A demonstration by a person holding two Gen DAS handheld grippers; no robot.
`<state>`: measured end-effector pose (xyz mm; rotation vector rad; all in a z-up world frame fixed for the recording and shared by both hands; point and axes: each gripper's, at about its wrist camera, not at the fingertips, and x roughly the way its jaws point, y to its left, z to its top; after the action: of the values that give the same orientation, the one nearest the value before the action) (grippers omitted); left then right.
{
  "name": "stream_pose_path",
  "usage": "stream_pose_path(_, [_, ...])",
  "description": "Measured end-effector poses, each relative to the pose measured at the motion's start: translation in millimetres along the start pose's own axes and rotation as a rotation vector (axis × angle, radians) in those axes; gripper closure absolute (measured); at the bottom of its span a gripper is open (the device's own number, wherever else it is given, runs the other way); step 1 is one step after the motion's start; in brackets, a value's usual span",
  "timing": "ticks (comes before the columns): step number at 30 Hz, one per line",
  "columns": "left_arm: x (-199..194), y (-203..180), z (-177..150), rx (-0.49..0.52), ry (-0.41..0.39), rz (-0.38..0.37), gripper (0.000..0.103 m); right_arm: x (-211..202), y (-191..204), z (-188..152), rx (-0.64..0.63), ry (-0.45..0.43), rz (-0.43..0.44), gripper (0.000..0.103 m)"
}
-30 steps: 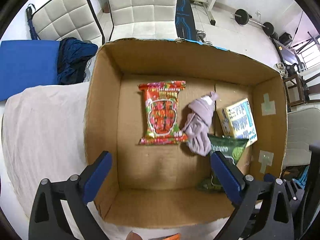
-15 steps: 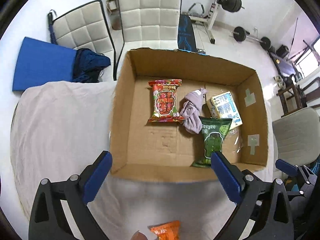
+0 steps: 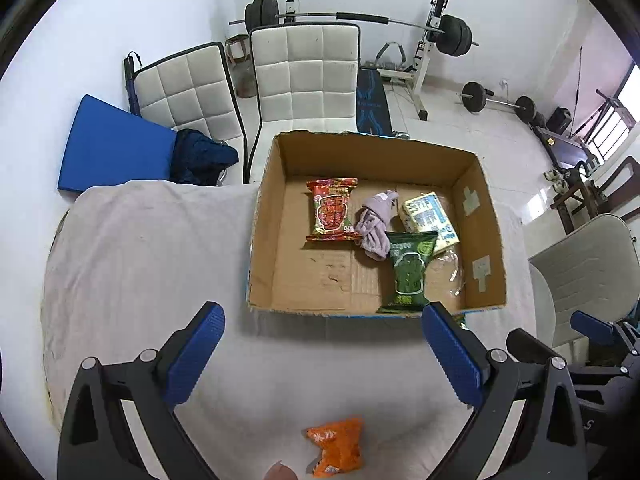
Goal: Organize soft objects
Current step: 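Grasp the orange snack packet with the left tool while the right tool grasps the blue stick packet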
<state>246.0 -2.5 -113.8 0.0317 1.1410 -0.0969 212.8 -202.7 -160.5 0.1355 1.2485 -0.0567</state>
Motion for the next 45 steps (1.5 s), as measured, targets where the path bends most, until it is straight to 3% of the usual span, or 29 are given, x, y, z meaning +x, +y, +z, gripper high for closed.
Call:
stream_pose_path(9, [-32, -6, -16, -0.01, -0.051, -0.006, 0.002, -32, -2, -14, -0.013, -0.047, 0.009, 0.0])
stream_pose_path(13, [-34, -4, -29, -0.019, -0.039, 0.003, 0.002, -21, -18, -24, 0.0, -0.01, -0.004, 0.0])
stream_pose_path(17, [-9, 3, -59, -0.027, 0.049, 0.007, 0.002, 13, -44, -41, 0.013, 0.079, -0.045, 0.0])
stream_pose_path(26, [107, 11, -155, -0.093, 0.383, 0.047, 0.002, 140, -88, -81, 0.057, 0.299, -0.09, 0.001])
stream_pose_path(31, [157, 8, -202, -0.142, 0.538, 0.028, 0.002, 188, -94, -91, 0.085, 0.367, -0.076, 0.01])
stream_pose_path(33, [171, 2, -214, -0.144, 0.581, 0.009, 0.002, 201, -94, -93, 0.096, 0.388, -0.072, 0.018])
stream_pose_path(35, [182, -3, -221, -0.139, 0.603, 0.015, 0.002, 213, -92, -93, 0.105, 0.405, -0.075, 0.035])
stream_pose_path(37, [191, -7, -225, -0.138, 0.625, 0.014, 0.002, 220, -90, -94, 0.116, 0.414, -0.068, 0.046])
stream_pose_path(39, [198, -11, -227, -0.139, 0.637, -0.006, 0.002, 220, -88, -95, 0.121, 0.405, -0.087, 0.048])
stream_pose_path(42, [201, -19, -224, -0.12, 0.627, -0.02, 0.028, 219, -84, -103, 0.128, 0.427, -0.084, 0.056])
stream_pose_path(45, [200, -26, -222, -0.089, 0.609, -0.004, 0.042, 218, -81, -111, 0.135, 0.465, -0.061, 0.062])
